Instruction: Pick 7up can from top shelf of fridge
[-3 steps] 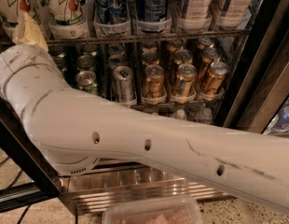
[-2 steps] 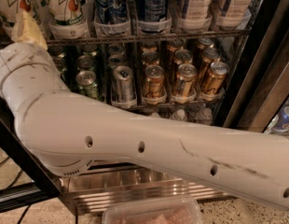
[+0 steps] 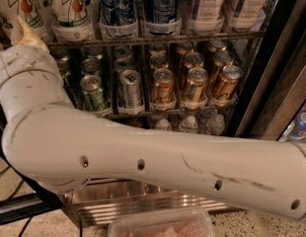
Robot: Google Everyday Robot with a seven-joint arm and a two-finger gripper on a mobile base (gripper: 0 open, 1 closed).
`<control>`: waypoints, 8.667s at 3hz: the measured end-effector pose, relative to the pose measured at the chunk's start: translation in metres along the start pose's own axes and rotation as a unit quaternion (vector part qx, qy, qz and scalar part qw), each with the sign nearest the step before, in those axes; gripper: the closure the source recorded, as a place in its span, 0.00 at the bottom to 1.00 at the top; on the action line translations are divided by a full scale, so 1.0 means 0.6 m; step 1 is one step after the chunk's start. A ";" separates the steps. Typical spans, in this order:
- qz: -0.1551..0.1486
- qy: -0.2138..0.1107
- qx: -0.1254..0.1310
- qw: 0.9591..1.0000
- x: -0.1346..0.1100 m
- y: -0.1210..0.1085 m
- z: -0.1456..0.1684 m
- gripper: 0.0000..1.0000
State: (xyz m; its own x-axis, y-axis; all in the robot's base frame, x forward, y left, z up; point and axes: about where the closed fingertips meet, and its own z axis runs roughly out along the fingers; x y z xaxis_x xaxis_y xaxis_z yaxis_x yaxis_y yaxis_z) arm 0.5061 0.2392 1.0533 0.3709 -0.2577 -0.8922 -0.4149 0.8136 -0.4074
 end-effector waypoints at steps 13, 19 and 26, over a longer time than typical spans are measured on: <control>0.033 -0.004 0.107 0.994 0.017 -0.082 0.103 1.00; 0.003 -0.002 0.040 0.999 -0.077 -0.261 0.004 1.00; -0.079 0.120 -0.168 0.975 0.108 -0.110 -0.175 1.00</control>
Offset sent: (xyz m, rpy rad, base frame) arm 0.0148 -0.0049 0.0036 0.0836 -0.0004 -0.0895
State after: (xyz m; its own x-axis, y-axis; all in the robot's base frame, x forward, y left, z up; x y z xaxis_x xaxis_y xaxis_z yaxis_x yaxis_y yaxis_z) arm 0.4704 0.1138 1.0020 0.2637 -0.5129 -0.8170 -0.6321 0.5479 -0.5480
